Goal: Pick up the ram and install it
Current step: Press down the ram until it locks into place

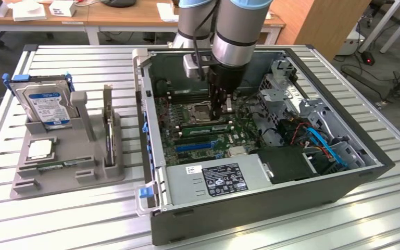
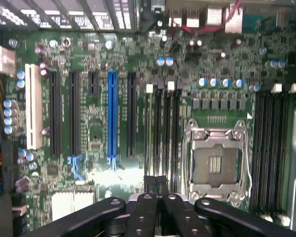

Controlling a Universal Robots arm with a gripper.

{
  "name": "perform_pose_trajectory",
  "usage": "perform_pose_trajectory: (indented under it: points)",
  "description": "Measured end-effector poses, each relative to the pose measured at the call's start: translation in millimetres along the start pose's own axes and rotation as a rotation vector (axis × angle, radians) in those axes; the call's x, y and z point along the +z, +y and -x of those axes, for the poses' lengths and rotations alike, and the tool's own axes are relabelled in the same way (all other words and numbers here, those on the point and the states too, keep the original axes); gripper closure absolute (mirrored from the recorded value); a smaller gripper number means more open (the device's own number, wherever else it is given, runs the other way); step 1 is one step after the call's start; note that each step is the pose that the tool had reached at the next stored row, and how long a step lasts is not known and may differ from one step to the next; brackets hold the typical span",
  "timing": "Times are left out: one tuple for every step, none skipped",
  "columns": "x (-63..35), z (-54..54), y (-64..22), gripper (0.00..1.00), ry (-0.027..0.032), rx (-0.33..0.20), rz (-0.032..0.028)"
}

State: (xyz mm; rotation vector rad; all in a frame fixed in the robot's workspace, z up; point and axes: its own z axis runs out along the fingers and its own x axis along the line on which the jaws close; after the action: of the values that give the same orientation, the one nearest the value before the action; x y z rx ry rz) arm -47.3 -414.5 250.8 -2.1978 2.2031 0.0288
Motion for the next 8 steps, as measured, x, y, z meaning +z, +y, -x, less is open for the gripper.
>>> perform_pose_trajectory:
  points:
    - [0.1,0.1,1.2,0.91,0.0001,0.0,0.0]
    - [0.1,0.1,1.8,0.91,0.0003,0.001,0.0]
    - [0.1,0.1,1.8,0.91,0.0005,0.001,0.0]
    - [0.1,0.1,1.8,0.91,0.0005,0.001,0.0001]
    - [0.1,0.0,1.8,0.91,0.0005,0.001,0.0]
    - [0.1,0.0,1.8,0.91,0.0005,0.001,0.0001]
    - [0.0,0.0,1.8,0.91,0.0006,0.001,0.0005]
    - [0.0,0.0,1.4,0.91,0.0007,0.001,0.0026]
